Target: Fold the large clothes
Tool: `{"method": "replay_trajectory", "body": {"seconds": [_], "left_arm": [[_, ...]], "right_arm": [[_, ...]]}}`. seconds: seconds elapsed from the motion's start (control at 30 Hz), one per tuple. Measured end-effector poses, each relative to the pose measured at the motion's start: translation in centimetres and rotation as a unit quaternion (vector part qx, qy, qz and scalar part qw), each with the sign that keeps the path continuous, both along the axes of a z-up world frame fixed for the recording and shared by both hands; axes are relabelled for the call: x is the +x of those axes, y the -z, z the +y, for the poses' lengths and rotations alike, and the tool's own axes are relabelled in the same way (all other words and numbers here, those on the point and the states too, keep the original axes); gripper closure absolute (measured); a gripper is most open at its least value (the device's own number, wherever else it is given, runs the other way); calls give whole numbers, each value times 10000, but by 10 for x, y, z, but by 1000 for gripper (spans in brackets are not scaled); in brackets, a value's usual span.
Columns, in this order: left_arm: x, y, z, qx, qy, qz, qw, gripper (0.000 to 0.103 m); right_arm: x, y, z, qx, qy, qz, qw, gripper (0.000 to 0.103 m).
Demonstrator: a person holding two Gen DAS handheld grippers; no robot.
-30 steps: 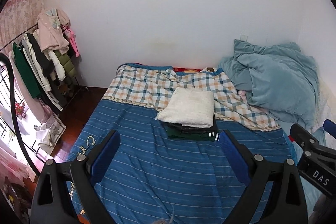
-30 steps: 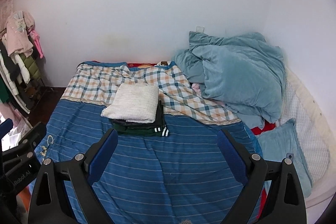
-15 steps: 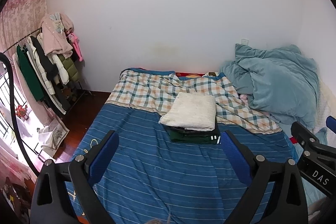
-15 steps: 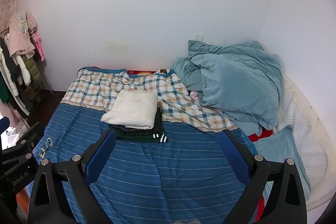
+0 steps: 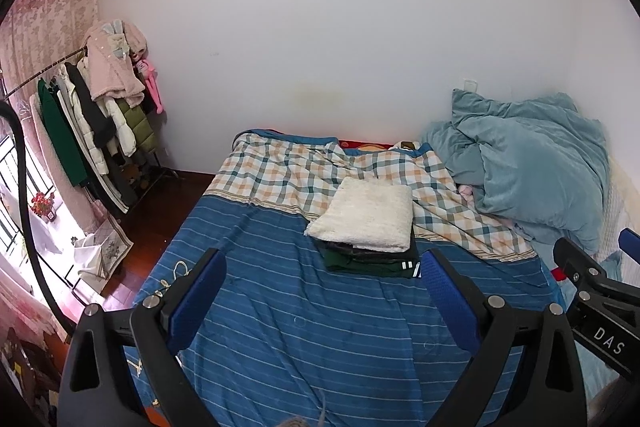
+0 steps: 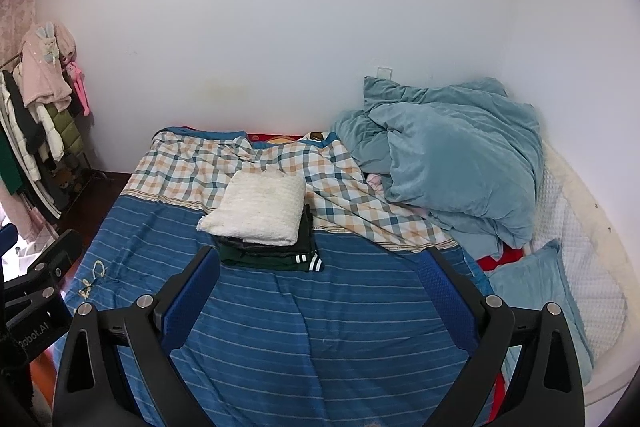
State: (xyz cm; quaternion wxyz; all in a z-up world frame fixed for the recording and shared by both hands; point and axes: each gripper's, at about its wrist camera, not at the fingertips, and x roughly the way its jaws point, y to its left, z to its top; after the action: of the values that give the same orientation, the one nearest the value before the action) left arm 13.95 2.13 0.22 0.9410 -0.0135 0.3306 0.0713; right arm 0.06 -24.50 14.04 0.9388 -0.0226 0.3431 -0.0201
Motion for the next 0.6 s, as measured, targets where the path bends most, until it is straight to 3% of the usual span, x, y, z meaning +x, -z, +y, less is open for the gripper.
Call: {"method": "replay_trajectory", "body": {"seconds": [0.6], "left_arm": [[-11,2,1,-32,-75,34,10000,4]], "right_arm": [[-2,1,1,58,-45,31,10000,2]]}}
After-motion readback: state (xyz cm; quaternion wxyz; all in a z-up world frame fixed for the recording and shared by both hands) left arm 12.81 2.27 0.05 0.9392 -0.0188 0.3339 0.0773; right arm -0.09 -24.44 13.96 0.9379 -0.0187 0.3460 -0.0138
